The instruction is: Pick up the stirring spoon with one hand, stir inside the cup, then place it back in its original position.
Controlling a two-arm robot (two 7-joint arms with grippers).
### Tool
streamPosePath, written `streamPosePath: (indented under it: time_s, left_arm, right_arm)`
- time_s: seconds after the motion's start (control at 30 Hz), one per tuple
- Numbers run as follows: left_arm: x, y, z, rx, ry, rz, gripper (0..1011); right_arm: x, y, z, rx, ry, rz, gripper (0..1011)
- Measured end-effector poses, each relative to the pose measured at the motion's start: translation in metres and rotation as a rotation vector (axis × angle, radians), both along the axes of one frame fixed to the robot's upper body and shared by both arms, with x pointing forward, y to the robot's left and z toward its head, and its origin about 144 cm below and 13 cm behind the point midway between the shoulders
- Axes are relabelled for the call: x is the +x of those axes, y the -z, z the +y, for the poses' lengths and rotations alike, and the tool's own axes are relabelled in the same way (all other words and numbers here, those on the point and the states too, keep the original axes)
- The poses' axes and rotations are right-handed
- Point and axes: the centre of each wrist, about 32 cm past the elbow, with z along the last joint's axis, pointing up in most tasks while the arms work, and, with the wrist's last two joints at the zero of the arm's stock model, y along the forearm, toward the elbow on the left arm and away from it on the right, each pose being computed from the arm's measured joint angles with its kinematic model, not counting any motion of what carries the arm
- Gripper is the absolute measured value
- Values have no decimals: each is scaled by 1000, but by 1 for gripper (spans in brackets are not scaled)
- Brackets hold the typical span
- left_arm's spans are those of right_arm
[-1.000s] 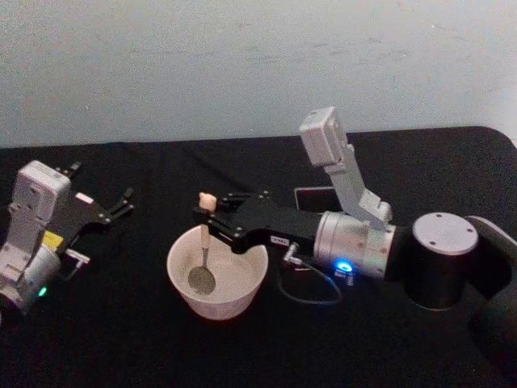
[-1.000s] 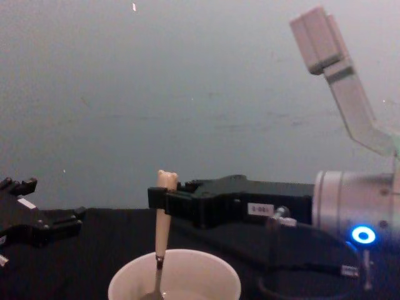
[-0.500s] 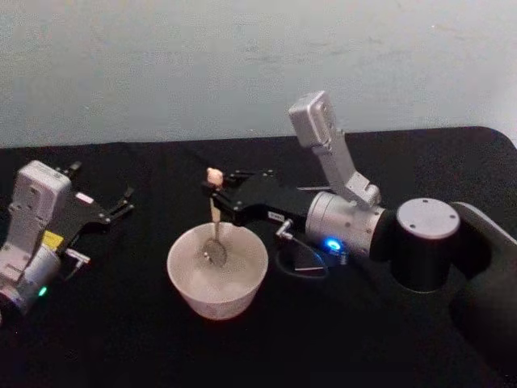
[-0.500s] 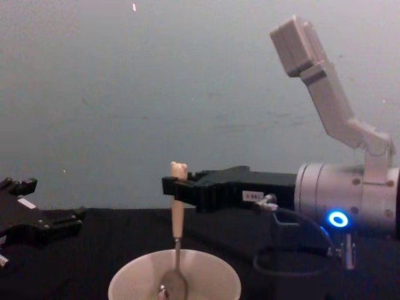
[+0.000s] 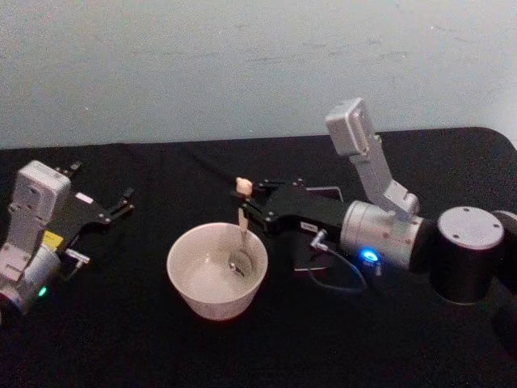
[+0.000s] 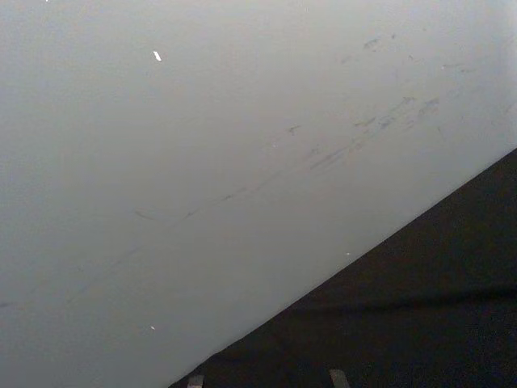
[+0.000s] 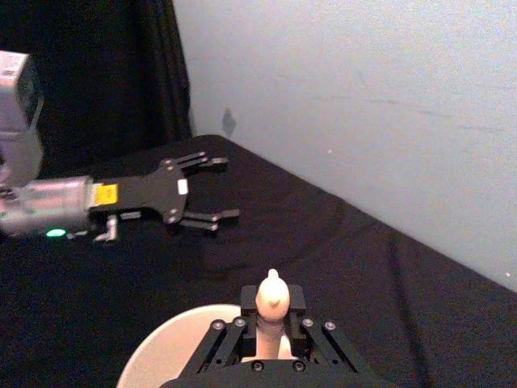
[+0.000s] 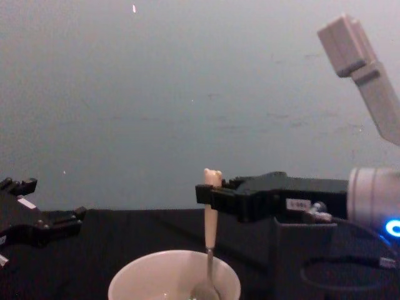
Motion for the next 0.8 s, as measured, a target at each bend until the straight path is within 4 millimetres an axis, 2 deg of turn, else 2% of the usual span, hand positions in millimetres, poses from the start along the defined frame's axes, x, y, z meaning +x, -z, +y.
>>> streamPosePath:
  time_s: [0.17, 0.43, 0.6, 0.8]
  left_arm:
    - [0, 0, 0, 0, 0, 0, 1001]
    - [0, 0, 0, 0, 0, 0, 1001]
    - [0, 0, 0, 0, 0, 0, 1001]
    - [0, 0, 0, 0, 0, 0, 1001]
  right_arm:
    - [-11, -2, -10, 4, -34, 13, 212]
    - [-26, -4, -14, 18, -94, 28, 212]
    - [-28, -4, -8, 22, -116, 35, 212]
    - [-21, -5, 9, 43, -113, 37, 212]
